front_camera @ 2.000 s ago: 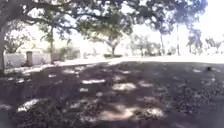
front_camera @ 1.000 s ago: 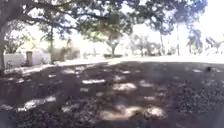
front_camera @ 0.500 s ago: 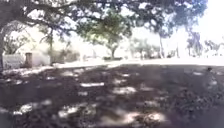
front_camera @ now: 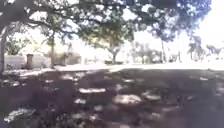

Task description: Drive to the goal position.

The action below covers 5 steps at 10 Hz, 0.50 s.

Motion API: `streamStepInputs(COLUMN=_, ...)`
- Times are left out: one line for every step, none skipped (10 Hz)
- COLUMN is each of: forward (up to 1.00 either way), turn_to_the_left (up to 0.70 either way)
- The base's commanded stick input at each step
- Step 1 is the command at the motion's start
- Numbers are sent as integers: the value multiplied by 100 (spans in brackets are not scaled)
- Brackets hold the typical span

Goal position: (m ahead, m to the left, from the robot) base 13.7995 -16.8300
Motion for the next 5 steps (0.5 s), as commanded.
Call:
streamStepInputs(forward=70, turn_to_the_left=0)
streamStepInputs(forward=70, turn_to_the_left=0)
streamStepInputs(forward=70, turn_to_the_left=-4)
streamStepInputs(forward=70, turn_to_the_left=-23)
streamStepInputs(forward=70, turn_to_the_left=-35)
